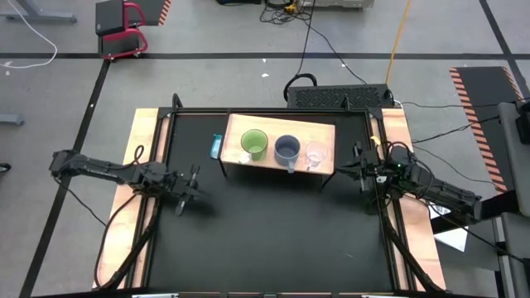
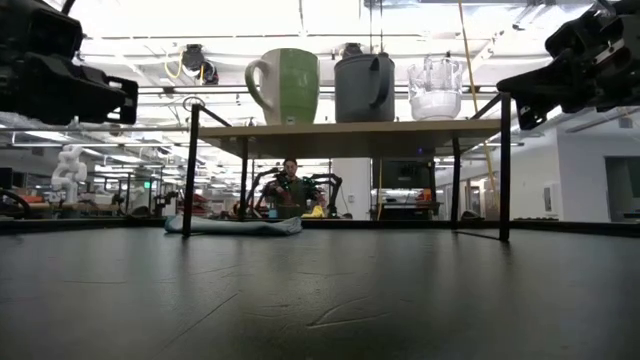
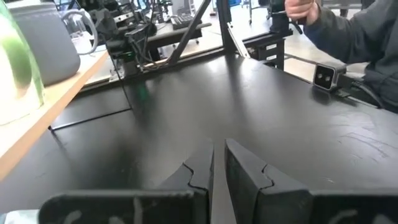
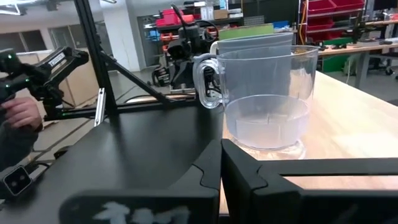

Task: Stack small to large cups/mugs on shelf
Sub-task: Return to Home Position

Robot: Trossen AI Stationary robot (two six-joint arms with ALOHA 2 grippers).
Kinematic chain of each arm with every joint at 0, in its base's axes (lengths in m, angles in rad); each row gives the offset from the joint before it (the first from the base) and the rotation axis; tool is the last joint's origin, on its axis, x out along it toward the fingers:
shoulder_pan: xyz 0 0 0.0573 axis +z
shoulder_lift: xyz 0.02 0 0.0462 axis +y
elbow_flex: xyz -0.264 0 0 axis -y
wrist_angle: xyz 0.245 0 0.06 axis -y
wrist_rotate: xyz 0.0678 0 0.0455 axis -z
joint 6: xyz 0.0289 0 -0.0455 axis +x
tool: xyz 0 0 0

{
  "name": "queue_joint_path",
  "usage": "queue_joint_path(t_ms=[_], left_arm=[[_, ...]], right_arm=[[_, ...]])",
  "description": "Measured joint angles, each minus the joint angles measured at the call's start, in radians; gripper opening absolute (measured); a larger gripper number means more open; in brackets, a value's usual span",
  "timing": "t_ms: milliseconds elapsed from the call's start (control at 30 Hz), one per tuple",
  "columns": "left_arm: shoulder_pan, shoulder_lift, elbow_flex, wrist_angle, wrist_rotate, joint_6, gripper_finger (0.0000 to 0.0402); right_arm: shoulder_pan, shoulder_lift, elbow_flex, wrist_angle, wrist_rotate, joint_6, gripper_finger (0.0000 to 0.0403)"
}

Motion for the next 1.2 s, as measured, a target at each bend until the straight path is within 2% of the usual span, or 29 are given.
queue_joint_path(t_ms=[100, 300, 467, 733, 1200], left_arm=[[-0.024, 0.0, 0.0, 0.003, -0.047, -0.002, 0.0042], [-0.081, 0.0, 0.0, 0.006, -0.208, -0.022, 0.0042], [-0.103, 0.0, 0.0, 0.003, -0.325, -0.003, 0.0042], [-0.091, 0.0, 0.0, 0.041, -0.434, 0.057, 0.0042], [-0.011, 0.0, 0.0, 0.02, -0.398, 0.053, 0.0042]], right_arm=[[0.023, 0.0, 0.0, 0.0, 0.002, -0.021, 0.0], [0.079, 0.001, -0.003, 0.028, 0.005, -0.035, 0.0], [0.107, 0.001, -0.003, 0.022, 0.065, -0.09, 0.0], [0.111, 0.001, -0.019, 0.05, 0.09, -0.116, 0.0], [0.11, 0.001, -0.021, 0.097, 0.106, -0.134, 0.0]])
